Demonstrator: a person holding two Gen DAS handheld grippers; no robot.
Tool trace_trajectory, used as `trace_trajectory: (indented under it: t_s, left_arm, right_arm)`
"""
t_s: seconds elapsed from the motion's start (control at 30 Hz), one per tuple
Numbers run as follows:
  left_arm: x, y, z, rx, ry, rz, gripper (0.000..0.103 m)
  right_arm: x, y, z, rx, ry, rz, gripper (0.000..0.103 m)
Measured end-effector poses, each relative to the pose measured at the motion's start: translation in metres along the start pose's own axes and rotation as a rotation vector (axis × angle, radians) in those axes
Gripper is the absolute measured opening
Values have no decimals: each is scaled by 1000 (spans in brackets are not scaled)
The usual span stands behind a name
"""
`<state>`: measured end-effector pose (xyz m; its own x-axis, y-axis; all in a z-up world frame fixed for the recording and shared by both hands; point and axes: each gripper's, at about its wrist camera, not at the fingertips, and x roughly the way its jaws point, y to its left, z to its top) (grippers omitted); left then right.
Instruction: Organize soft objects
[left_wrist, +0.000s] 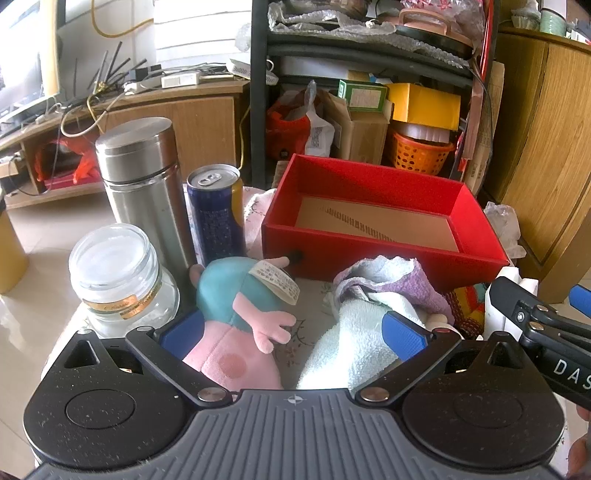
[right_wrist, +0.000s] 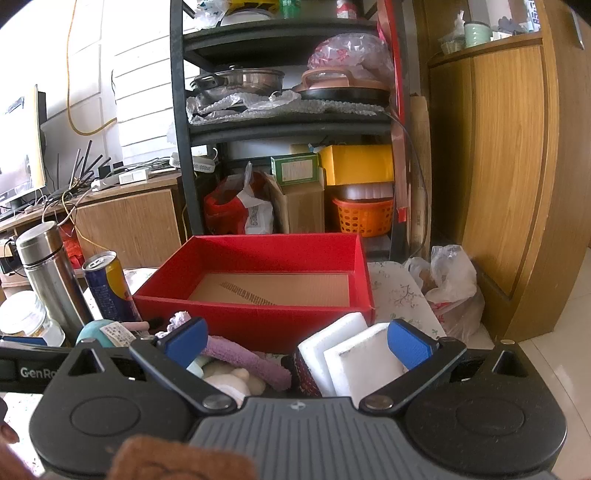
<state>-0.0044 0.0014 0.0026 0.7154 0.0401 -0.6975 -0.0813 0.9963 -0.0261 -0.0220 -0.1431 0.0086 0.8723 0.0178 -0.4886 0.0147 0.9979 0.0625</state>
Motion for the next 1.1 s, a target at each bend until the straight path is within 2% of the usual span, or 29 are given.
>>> trace_trajectory:
  t_s: [1.1]
  left_arm:
    - [0, 0, 0, 1, 0, 1, 98]
  right_arm:
    - [2, 0, -1, 3, 9, 2, 79]
